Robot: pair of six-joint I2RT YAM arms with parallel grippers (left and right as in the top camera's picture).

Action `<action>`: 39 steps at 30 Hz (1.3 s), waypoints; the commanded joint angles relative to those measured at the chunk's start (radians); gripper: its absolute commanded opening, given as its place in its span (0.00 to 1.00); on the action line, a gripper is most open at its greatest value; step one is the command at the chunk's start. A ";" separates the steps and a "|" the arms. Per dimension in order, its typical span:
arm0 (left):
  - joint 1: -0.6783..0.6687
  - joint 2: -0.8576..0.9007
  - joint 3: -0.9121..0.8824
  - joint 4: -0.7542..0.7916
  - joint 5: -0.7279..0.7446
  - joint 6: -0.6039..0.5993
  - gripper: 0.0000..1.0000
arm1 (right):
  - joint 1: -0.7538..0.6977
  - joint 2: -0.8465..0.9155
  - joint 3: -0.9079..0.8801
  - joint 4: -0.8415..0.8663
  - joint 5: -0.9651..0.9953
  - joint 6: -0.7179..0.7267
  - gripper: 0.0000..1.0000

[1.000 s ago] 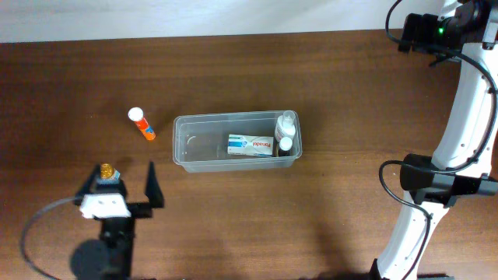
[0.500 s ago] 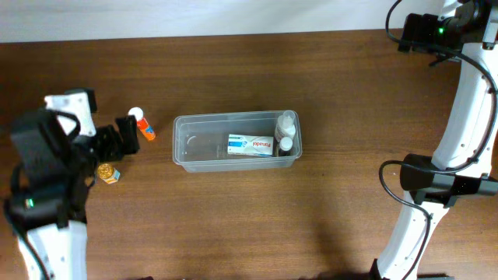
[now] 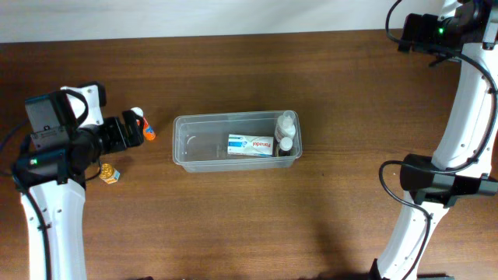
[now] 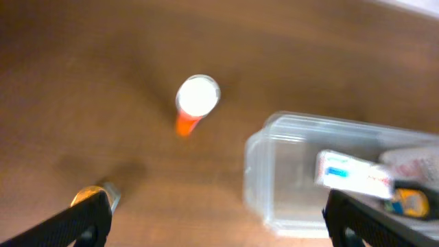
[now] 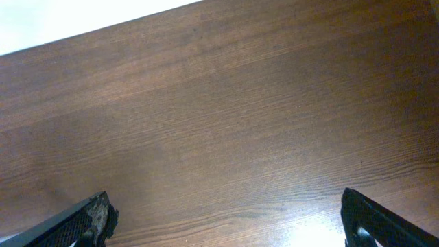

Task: Pack container
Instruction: 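Reach the left gripper to the amber pill bottle and grasp it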

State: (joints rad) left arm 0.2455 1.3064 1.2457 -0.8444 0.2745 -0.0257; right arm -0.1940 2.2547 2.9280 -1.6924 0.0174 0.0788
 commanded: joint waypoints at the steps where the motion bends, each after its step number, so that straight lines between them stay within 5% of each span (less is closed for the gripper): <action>1: 0.006 0.003 0.014 -0.078 -0.179 -0.101 0.99 | -0.003 -0.007 0.000 -0.006 -0.006 0.008 0.98; 15: 0.041 0.235 0.011 -0.162 -0.274 -0.251 0.99 | -0.003 -0.007 0.000 -0.006 -0.006 0.008 0.98; 39: 0.144 0.535 0.011 -0.030 -0.253 -0.235 0.99 | -0.003 -0.007 0.000 -0.006 -0.006 0.008 0.98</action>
State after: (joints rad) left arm 0.3710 1.8183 1.2469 -0.8848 0.0216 -0.2661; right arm -0.1940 2.2547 2.9280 -1.6924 0.0174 0.0792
